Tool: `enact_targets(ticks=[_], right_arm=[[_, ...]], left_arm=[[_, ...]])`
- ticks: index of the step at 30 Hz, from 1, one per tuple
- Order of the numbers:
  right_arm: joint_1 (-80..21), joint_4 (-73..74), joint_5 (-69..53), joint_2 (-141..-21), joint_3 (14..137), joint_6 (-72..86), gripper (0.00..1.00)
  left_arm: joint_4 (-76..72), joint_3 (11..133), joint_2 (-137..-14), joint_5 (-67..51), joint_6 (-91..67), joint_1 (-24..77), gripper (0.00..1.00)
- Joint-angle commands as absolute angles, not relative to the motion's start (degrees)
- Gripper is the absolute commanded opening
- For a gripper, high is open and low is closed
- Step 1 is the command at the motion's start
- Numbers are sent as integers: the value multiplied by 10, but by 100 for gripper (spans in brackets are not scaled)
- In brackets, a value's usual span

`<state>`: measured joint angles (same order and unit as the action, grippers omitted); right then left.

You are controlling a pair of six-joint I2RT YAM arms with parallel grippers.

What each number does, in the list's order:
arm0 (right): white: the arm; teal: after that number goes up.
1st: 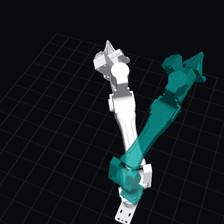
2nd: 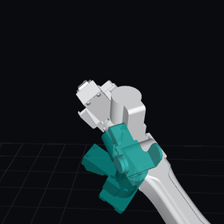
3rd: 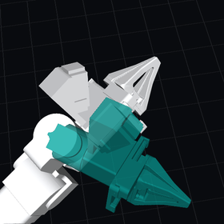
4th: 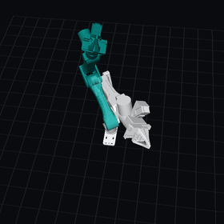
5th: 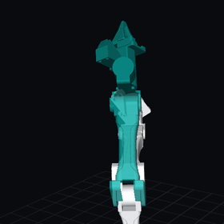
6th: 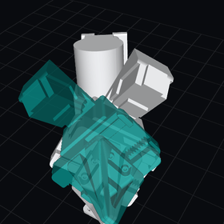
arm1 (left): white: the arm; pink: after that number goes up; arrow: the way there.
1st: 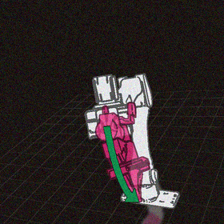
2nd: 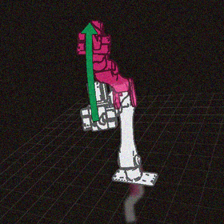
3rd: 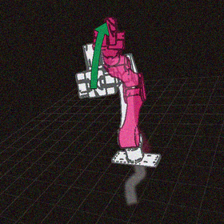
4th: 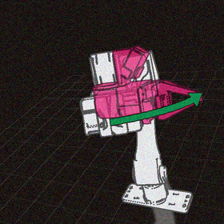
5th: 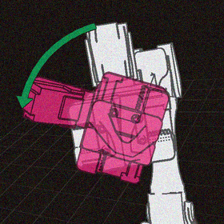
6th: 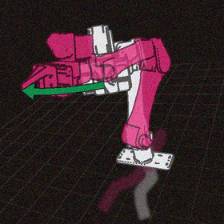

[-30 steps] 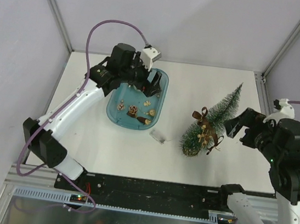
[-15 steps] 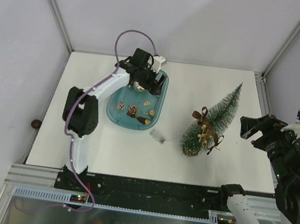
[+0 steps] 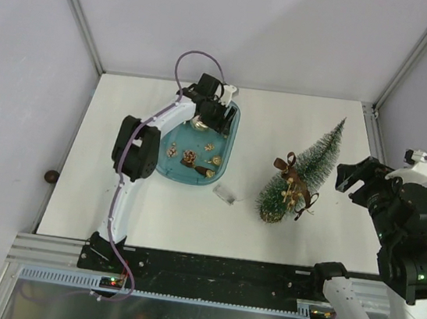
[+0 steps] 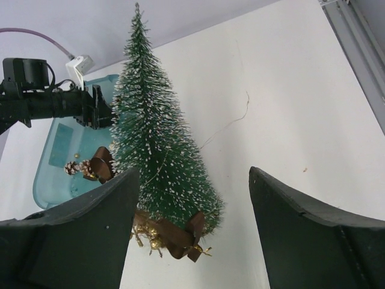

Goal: Decorate the small christmas tree

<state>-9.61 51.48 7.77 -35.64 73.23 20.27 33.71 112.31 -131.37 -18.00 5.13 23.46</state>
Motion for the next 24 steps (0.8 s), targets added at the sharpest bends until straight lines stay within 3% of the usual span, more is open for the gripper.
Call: enact_targets(ticks=[1,15,24], right_arm=[[-95,469,87,-349,712,187,77],[-94,445,74,-329,670,181,77],[-94,443,59,-320,662,186,74]], left_arm=[[329,1171,-1336,-175,-1,231,75],[328,1174,-1367,-110,-32,229,73],[329,1191,-1378,-102,-21,229,56]])
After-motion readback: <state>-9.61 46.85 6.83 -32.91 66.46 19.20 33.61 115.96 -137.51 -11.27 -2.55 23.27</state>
